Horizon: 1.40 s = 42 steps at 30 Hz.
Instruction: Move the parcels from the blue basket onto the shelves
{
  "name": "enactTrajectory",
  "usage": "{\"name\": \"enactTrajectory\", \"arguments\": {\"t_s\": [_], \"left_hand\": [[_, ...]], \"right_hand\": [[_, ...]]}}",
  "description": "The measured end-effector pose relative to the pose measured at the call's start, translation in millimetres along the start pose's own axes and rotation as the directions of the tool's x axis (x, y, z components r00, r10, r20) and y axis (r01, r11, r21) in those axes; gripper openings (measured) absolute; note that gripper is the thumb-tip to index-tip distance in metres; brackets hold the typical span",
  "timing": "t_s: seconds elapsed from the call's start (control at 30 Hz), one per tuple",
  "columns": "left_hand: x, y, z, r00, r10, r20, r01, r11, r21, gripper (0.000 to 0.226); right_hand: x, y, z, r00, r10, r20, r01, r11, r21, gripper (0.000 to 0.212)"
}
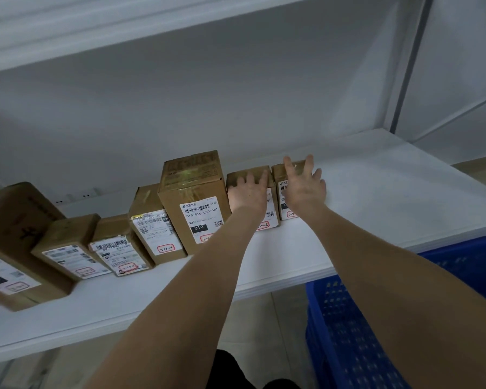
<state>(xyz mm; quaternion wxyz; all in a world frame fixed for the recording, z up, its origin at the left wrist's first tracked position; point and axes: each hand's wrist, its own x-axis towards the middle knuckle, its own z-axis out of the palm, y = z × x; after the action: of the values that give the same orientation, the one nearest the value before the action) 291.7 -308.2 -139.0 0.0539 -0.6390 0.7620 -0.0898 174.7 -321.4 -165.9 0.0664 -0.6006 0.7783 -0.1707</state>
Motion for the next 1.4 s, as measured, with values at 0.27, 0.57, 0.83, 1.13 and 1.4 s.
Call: {"name": "enactTrajectory", "arguments": {"t_s": [0.27,0.57,0.83,1.13,1.4], "left_hand": [[-5,2,4,0.997,-0.003,-0.08,0.002,1.0,-0.02,0.081],[-5,1,-1,1.0,-0.014,0.006,0.015,0.999,-0.05,0.078],[-8,-2,-4,0.999,-0.004,0.051,0.006,0.999,-0.033,0.08],[-5,-4,-9,1.0,0.007,-0.019,-0.007,1.0,0.011,0.056],[1,-13,-35,0.996,0.059,0.069,-0.059,0.998,-0.002,0.055]], "right_hand": [[-6,13,-11,0.982,-0.136,-0.134,0.118,0.984,-0.133,0.08],[-12,6,-2,0.992,-0.122,-0.041,0.123,0.992,0.04,0.08],[-11,3,-7,0.995,-0.094,-0.021,0.092,0.992,-0.089,0.084],[-8,-4,0,0.995,-0.081,-0.061,0.074,0.991,-0.109,0.079],[-20,-15,-18,0.999,-0.031,0.011,0.032,0.997,-0.076,0.085]]}}
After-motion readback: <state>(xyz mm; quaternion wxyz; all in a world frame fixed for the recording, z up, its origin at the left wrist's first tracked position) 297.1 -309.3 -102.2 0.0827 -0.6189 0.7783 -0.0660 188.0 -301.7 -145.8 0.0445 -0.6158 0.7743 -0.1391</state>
